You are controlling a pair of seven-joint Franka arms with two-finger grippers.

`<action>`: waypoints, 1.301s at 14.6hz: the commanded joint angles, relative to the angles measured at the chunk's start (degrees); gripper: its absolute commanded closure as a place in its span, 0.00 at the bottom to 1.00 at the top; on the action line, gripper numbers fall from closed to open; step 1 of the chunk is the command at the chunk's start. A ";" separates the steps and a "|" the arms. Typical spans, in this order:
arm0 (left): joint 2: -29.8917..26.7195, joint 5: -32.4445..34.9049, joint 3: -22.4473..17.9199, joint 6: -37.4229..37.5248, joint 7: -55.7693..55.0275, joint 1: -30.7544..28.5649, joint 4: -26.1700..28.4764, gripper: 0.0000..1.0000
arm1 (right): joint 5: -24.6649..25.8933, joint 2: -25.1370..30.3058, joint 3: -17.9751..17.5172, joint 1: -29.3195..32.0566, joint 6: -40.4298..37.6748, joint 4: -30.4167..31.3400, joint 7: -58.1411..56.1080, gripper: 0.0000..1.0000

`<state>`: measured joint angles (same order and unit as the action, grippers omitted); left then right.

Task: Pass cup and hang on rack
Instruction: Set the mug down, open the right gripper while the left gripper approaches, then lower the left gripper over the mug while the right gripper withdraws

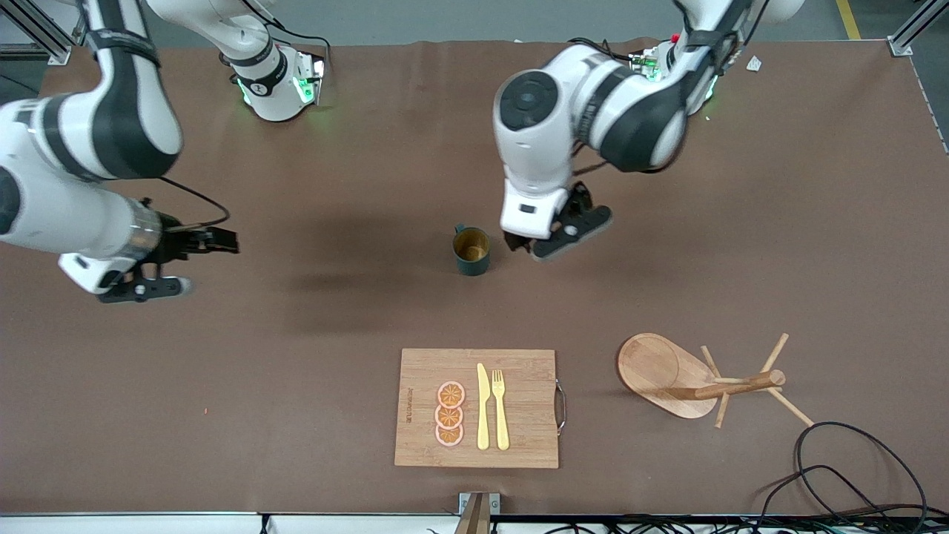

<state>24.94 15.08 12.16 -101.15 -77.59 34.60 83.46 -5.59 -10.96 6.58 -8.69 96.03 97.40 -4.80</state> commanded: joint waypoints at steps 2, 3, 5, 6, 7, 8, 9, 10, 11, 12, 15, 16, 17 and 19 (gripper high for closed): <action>0.80 5.20 -0.38 -1.32 -14.31 7.47 2.30 0.00 | 0.58 1.29 -1.31 5.52 -3.30 -2.37 -2.50 0.00; 1.42 6.78 -0.38 -2.46 -17.74 9.15 3.19 0.00 | 0.66 1.38 -1.31 5.53 -4.18 -3.43 -2.06 0.00; 3.61 11.43 -0.38 -4.66 -26.78 13.02 3.81 0.01 | 0.67 1.29 -1.31 5.53 -5.76 -5.45 2.40 0.00; 5.19 14.76 -0.38 -5.54 -30.92 13.99 3.72 0.01 | 0.67 1.11 -1.40 5.36 -6.64 -6.77 3.99 0.00; 6.60 17.67 -0.38 -6.25 -34.18 15.74 3.72 0.01 | 0.67 0.94 -1.40 5.18 -6.82 -7.91 4.71 0.00; 8.18 20.57 -0.38 -6.69 -37.17 17.33 3.64 0.01 | 0.67 0.94 -1.40 5.35 -6.82 -8.62 4.71 0.00; 9.67 23.91 -0.38 -7.13 -40.07 18.04 3.46 0.01 | 0.67 0.94 -1.40 5.62 -6.82 -9.06 4.54 0.00; 10.99 27.51 -0.30 -7.57 -43.14 19.00 3.46 0.02 | 0.67 0.94 -1.31 5.79 -6.91 -9.50 4.28 0.00; 12.31 29.98 -0.30 -8.18 -45.35 20.14 3.46 0.02 | 0.93 1.11 -1.31 5.88 -7.08 -9.59 4.27 0.00; 13.89 32.61 -0.30 -8.27 -47.11 21.29 3.29 0.02 | 1.97 1.29 -1.31 5.88 -8.13 -9.68 4.27 0.00; 16.01 36.15 -0.30 -8.27 -48.54 23.75 3.37 0.03 | 2.60 1.02 -1.31 5.88 -9.72 -13.01 4.27 0.00; 16.45 36.33 -0.38 -8.27 -48.62 24.63 3.46 0.05 | 3.47 1.02 -1.40 5.88 -11.29 -13.28 4.36 0.00; 17.06 37.46 -0.38 -8.27 -49.06 24.99 3.46 0.06 | 3.57 0.94 -1.40 5.88 -11.91 -13.55 4.45 0.00; 18.20 40.36 -0.30 -8.27 -51.25 25.78 3.46 0.08 | 3.48 0.94 -1.40 5.97 -12.01 -13.46 4.62 0.00</action>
<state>41.92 52.53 12.24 -109.39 -127.00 59.51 87.67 -3.00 -10.40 5.96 -3.48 84.81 84.07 -1.25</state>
